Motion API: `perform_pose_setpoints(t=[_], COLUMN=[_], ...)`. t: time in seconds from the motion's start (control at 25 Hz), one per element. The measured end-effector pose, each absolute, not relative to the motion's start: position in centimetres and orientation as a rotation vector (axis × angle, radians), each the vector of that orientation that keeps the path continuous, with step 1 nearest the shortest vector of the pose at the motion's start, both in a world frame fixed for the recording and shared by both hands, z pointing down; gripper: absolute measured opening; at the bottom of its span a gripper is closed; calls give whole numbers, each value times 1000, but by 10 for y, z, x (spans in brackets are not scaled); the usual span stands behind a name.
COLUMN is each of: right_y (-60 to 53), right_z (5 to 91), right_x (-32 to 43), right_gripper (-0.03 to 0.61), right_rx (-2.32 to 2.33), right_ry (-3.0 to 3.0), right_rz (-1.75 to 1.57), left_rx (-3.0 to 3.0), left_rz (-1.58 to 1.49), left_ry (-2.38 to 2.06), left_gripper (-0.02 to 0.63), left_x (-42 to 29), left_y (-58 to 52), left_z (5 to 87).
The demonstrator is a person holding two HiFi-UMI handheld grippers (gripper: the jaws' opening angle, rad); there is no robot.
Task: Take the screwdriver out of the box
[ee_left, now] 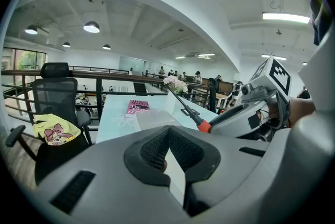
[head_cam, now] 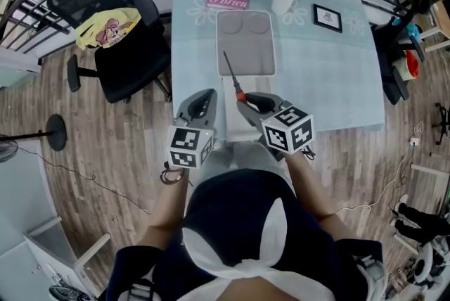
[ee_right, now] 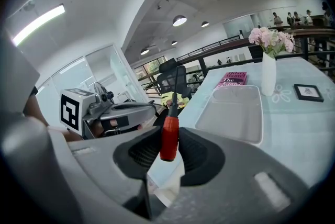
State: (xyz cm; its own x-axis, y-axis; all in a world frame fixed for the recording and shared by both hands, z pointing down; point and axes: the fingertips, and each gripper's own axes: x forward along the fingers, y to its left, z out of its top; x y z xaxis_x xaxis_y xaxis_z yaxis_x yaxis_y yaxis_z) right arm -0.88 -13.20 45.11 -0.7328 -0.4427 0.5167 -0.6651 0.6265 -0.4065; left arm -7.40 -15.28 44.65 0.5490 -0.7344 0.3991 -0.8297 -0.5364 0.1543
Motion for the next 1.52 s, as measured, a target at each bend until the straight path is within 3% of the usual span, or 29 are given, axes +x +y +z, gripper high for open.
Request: perform_pose_setpoints(t=[1.52], right_y=[-133], right_z=[432], right_x=[-6], right_gripper=[100], right_rx=[929], right_ry=[-2540], right_rz=[715], left_rx=[2485], left_rz=[416], left_ry=[-1232], left_gripper=[17], left_x=[-62], left_y=[-147], left_z=[445])
